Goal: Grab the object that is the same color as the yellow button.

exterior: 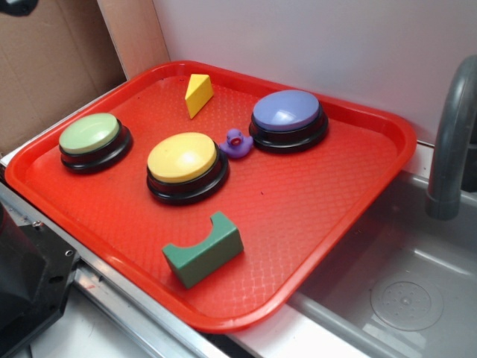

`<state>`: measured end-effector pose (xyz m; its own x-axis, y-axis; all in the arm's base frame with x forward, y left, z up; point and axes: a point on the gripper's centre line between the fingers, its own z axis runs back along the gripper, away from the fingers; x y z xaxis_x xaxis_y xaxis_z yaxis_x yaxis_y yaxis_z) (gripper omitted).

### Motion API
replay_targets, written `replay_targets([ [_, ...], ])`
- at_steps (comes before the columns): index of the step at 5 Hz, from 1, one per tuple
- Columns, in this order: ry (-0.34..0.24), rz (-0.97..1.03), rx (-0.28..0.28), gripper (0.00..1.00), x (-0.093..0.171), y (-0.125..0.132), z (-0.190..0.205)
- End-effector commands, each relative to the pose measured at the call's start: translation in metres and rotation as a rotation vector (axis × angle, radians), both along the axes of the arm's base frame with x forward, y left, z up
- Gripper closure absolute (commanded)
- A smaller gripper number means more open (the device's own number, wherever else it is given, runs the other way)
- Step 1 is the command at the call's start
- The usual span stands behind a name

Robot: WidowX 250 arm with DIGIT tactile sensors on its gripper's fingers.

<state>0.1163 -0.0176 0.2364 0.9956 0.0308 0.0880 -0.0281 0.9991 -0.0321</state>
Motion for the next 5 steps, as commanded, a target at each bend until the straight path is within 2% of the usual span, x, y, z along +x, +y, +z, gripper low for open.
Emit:
replay_targets([
  [1, 0.000, 0.000, 0.000, 0.00, 0.000, 0.000, 0.000],
  [2, -0.051, -0.005, -0.014, 0.00, 0.010, 0.005, -0.011],
  [3, -0.073, 0.038, -0.004, 0.00, 0.022, 0.012, -0.024],
  [4, -0.082, 0.139, 0.031, 0.00, 0.042, 0.024, -0.041],
  [5, -0.098, 0.244, 0.015, 0.00, 0.071, 0.035, -0.059],
])
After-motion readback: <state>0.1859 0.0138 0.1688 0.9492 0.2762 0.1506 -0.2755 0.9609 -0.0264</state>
